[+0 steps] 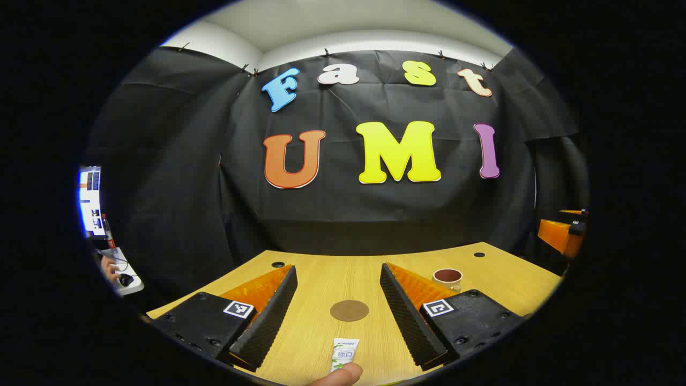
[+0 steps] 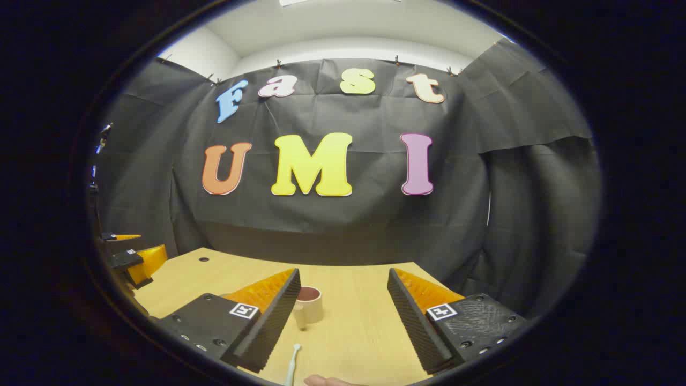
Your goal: Put the toothbrush and toothpaste on the desktop into the cup, then pick up the cup and place it on the coaster on the desktop.
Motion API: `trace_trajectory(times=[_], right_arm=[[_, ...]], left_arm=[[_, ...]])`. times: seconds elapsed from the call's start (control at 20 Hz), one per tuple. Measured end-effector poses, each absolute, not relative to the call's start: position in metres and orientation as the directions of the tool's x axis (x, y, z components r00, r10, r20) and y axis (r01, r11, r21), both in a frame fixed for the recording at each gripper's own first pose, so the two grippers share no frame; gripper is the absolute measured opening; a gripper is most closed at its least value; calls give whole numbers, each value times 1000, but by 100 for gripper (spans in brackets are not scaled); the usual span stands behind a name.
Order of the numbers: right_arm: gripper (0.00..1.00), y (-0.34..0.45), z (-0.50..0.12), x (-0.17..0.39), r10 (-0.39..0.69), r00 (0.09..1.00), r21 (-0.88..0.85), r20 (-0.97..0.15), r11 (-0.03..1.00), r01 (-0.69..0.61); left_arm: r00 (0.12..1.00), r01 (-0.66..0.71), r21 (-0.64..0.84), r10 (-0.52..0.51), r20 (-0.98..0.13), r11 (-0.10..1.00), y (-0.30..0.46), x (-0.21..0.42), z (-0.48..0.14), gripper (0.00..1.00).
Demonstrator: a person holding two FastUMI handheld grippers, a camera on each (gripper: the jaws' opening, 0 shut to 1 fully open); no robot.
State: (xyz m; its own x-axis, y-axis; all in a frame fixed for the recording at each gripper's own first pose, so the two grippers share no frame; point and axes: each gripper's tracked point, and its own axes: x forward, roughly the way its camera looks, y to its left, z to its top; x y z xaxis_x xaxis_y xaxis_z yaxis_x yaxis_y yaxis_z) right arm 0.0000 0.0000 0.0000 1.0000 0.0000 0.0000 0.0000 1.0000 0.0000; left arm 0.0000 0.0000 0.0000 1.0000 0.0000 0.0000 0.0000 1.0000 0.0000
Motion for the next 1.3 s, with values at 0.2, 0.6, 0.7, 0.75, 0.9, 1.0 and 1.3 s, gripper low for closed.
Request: trace_trajectory(times=[0.2, 0.6, 0.7, 0.75, 0.9, 1.0, 1.3], right_arm=[[97, 12, -6, -5, 3, 1000, -28, -13, 1000, -3], [97, 19, -10, -15, -10, 1000, -39, -19, 999, 9], [97, 18, -11, -16, -18, 1000, -39, -17, 999, 17], [97, 16, -11, -15, -27, 1000, -38, -16, 999, 27], [97, 11, -12, -15, -57, 998, -38, -10, 998, 56], [96, 11, -18, -10, -58, 998, -34, -20, 998, 57], [97, 18, -73, 8, -41, 990, -22, -137, 999, 38]], left_arm=[[1000, 10, -17, -10, 7, 1000, 4, -7, 0, 98], [1000, 4, -40, -5, -7, 999, 13, -12, -4, 98], [1000, 9, -44, -10, -10, 999, 13, -14, -7, 98], [1000, 9, -45, -10, -16, 999, 13, -13, -9, 98], [1000, 6, -46, -7, -23, 999, 14, -13, -14, 98], [1000, 7, -46, -9, -27, 999, 13, -11, -18, 98], [998, 22, -62, -25, -51, 998, 6, -5, -36, 98]])
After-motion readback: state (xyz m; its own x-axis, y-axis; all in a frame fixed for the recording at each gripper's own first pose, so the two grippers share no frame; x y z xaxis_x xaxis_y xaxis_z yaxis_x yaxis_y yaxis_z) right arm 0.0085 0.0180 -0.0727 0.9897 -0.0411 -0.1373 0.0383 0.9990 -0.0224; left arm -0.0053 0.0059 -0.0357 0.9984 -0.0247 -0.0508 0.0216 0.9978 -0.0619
